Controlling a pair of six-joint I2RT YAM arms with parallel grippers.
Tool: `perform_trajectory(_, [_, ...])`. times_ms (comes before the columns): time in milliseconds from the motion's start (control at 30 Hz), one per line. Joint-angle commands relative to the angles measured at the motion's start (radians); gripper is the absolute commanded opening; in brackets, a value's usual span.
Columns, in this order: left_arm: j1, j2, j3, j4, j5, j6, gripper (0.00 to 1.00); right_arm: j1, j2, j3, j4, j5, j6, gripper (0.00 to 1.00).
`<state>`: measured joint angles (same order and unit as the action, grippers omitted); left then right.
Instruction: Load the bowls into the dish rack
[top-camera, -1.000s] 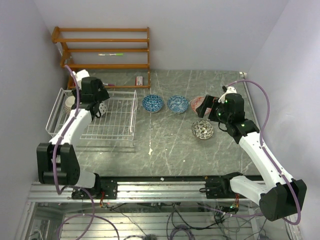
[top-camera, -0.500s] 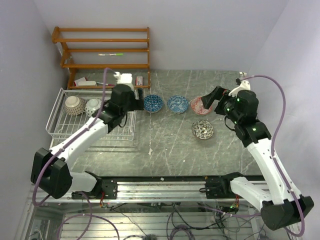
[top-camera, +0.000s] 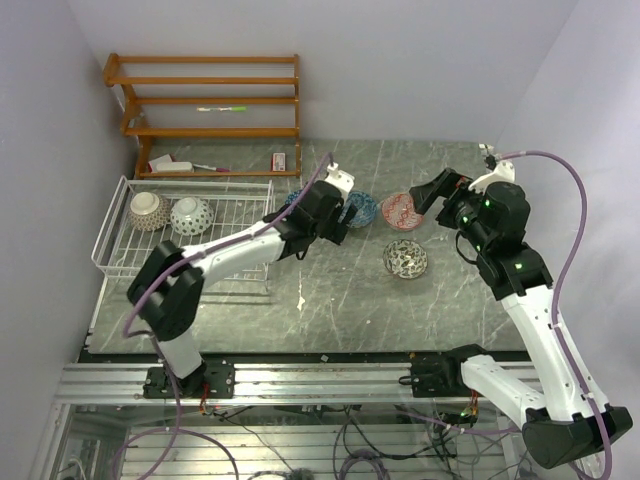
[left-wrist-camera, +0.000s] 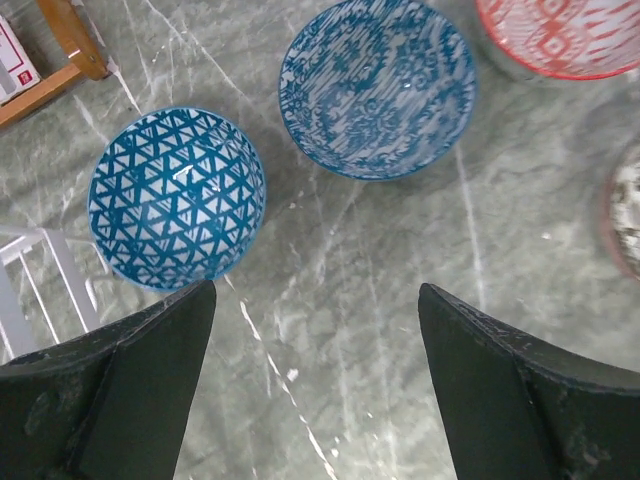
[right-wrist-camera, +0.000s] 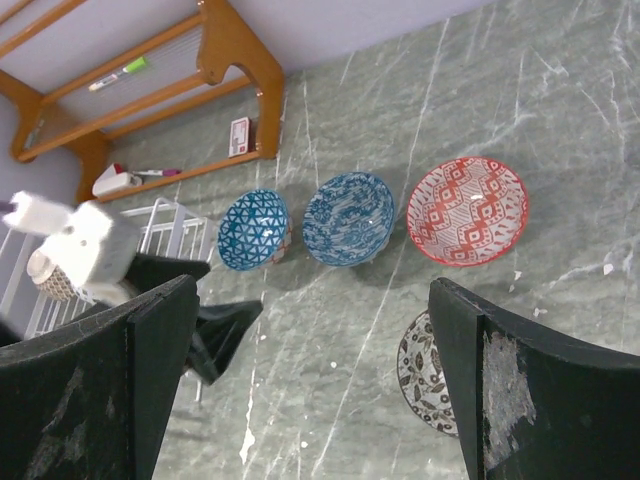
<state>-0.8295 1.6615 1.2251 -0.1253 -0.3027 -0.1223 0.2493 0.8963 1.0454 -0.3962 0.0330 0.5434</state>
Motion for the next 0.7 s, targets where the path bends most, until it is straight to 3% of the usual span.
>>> perform_trajectory(0, [0.035,0.107,0.101,0.014,-0.05,0.089,0.92,-0.007,-0.009,-0.003,-0.017,0.007,0.0,0.99])
perform_trajectory(267, [0.109,0.205,0.119,0.063,0.033,0.098,0.89,-0.007,-0.005,-0.022,-0.01,0.009,-0.015,0.99])
perform_trajectory(667, [0.12,0.321,0.132,0.074,0.069,0.122,0.83,-0.007,0.012,-0.065,0.017,0.011,-0.018,1.0])
